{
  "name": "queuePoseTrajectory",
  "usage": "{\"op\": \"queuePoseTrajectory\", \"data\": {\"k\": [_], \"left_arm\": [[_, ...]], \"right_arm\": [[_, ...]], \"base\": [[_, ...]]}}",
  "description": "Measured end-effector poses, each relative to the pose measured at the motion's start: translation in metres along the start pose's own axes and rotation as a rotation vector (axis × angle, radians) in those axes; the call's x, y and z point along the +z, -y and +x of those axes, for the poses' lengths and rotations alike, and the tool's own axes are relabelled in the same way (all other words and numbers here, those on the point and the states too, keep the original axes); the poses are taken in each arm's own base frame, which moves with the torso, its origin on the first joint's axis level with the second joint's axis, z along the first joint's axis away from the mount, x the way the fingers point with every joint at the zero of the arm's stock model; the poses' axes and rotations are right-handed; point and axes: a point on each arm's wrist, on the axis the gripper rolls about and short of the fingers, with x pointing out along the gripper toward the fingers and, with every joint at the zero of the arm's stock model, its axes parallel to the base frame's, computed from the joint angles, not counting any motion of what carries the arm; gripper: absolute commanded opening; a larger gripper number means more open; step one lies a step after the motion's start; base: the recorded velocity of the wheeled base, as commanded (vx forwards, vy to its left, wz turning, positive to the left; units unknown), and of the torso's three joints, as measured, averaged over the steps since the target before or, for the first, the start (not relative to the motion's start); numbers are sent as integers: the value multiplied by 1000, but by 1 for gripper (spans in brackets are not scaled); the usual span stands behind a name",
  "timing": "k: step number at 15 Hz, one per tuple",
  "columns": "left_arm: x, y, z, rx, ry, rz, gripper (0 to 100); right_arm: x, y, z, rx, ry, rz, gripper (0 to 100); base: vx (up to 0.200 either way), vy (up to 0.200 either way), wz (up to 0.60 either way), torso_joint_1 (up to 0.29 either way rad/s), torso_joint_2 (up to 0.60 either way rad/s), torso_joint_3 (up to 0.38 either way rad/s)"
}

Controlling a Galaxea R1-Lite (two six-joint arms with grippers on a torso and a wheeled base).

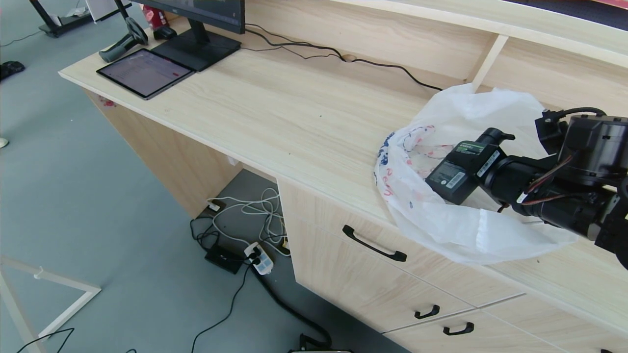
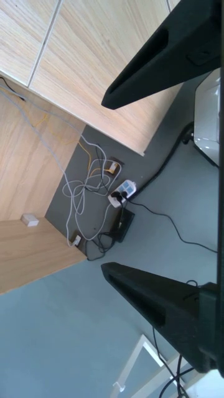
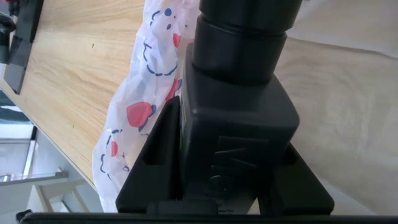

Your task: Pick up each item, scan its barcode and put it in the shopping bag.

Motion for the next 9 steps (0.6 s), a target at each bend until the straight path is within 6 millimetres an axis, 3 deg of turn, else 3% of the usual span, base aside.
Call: {"op": "queuePoseTrajectory", "data": {"k": [9], "left_arm": [[0, 0, 0, 0, -3, -2, 100]], "right_arm": [[-6, 4, 3, -13, -23, -24, 0]], "base": [[0, 0, 0, 0, 0, 0]]}}
